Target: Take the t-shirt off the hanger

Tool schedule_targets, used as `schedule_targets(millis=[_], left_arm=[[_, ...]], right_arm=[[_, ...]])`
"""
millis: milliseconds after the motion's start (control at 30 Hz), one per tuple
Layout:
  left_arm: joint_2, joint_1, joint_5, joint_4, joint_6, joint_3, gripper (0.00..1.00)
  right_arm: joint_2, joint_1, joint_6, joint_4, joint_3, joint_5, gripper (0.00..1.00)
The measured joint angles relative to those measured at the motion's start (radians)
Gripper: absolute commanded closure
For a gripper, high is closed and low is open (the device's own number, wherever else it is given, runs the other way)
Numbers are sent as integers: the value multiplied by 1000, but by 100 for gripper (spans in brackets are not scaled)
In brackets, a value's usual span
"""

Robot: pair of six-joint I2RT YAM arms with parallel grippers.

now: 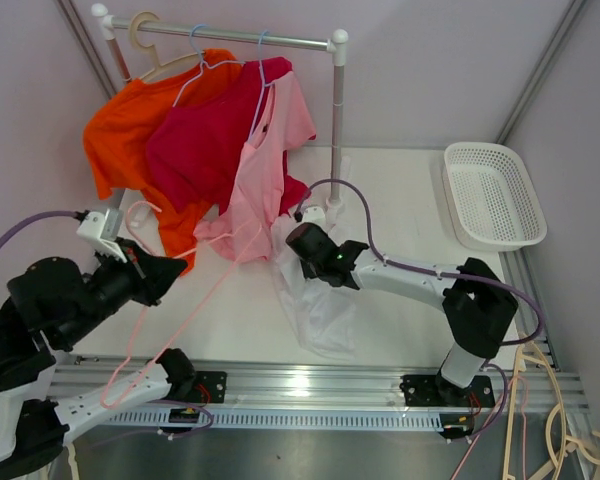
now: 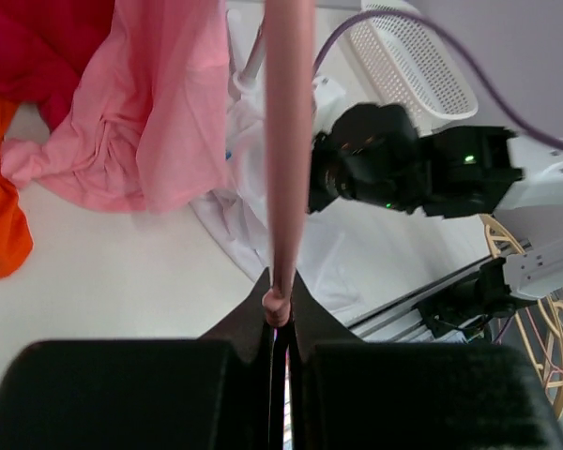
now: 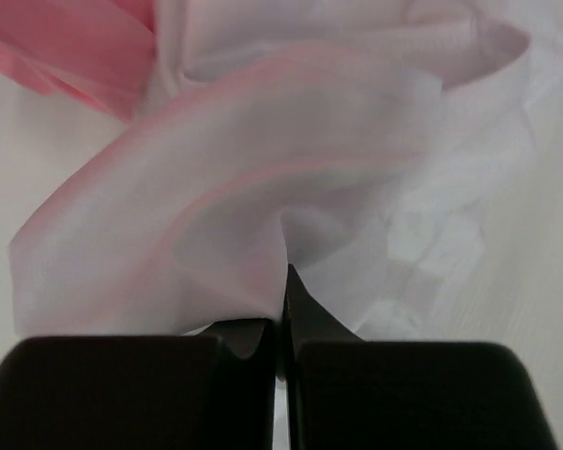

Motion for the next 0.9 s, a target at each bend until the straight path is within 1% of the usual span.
schedule_targets(millis=[33, 67, 100, 133, 167, 267, 433, 467, 533, 567, 600, 633, 667, 733, 800, 833, 900], left_arm=[[-7, 0, -3, 10, 17, 11, 99], [-7, 0, -6, 27, 37, 23, 99], [-3, 0, -14, 56, 58, 31, 99], [6, 0, -24, 76, 80, 40, 99], [21, 0, -32, 96, 101, 53, 99], [92, -1, -77, 184, 175, 96, 99], [274, 3, -166, 369, 308, 184, 99], [323, 23, -155, 389, 320, 214, 99], [425, 103, -90, 400, 327, 304, 99], [482, 151, -44, 408, 327, 363, 99], [534, 182, -10, 423, 323, 404, 99], [583, 208, 14, 432, 323, 443, 99], [629, 220, 38, 436, 323, 478, 99], [716, 229, 80, 440, 324, 532, 99], [796, 230, 113, 449, 324, 578, 99], [826, 230, 121, 452, 324, 589, 99], [877, 231, 135, 455, 324, 595, 99]], right_arm=[[18, 0, 10, -17, -5, 0, 100], [27, 0, 20, -32, -10, -1, 93], [33, 0, 31, -43, -14, 0, 75], [34, 0, 36, -49, -16, 0, 18], [37, 0, 57, -54, -17, 0, 1], [46, 3, 71, -54, -22, 0, 0], [134, 25, 101, -50, -32, -8, 1], [165, 31, 109, -45, -38, -16, 1], [191, 39, 135, -6, -46, -24, 1], [191, 42, 136, 9, -53, -30, 6], [190, 45, 137, 23, -62, -27, 16], [186, 48, 137, 33, -70, -25, 79], [177, 51, 135, 47, -85, -22, 100], [137, 54, 157, 69, -140, -25, 100], [63, 55, 186, 71, -216, -45, 100], [13, 55, 202, 41, -256, -56, 100], [-140, 51, 233, -89, -330, -54, 100]])
